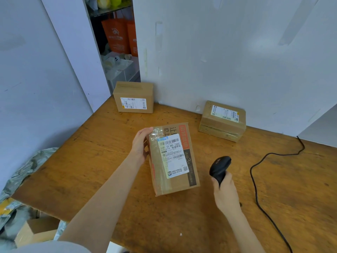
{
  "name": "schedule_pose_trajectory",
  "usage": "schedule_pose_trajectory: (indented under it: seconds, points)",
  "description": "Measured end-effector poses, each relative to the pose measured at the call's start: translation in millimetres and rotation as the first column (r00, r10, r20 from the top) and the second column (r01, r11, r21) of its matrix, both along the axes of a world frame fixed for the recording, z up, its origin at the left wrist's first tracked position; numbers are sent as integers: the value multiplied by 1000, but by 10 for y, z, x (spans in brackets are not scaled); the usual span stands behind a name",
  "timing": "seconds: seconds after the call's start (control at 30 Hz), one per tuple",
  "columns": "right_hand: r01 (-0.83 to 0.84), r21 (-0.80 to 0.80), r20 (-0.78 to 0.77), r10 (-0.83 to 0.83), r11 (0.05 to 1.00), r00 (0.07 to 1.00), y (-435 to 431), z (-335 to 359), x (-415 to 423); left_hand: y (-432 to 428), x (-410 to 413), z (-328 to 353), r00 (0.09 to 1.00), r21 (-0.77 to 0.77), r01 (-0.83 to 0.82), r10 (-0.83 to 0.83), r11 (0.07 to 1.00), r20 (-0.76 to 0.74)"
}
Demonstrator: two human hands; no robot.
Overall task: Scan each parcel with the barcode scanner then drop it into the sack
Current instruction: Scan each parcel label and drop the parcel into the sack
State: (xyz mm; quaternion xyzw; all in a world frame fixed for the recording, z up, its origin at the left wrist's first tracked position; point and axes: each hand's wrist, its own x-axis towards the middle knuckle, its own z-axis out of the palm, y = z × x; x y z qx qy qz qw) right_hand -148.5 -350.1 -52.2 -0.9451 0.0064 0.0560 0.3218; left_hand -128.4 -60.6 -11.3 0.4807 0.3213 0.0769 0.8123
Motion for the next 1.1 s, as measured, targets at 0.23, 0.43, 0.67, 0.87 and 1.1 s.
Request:
schedule_pose_trajectory:
  seconds: [0.23, 0.43, 0.67, 0.87, 1.1]
  points:
    - [-4, -319, -126, -38, 948, 991, 130, -311, 37, 87, -70, -43, 995, -19, -75, 74, 997, -69]
    - [15, -319, -138, -62, 948, 988, 193, -378, 19, 117, -154, -54, 989, -42, -114, 109, 993, -96]
    - [37, -341, -248, -128, 939, 960, 283, -118, 101, 205, -236, -40, 985, -62, -133, 125, 989, -119]
    - [-40, -105, 15, 42, 994, 999, 700, 369, 138, 349, -323, 20, 980, -87, -170, 159, 982, -118]
    - [-293, 523, -74, 385, 801, 920, 1609, 532, 43, 766, -592, 129, 942, -122, -325, 310, 938, -129]
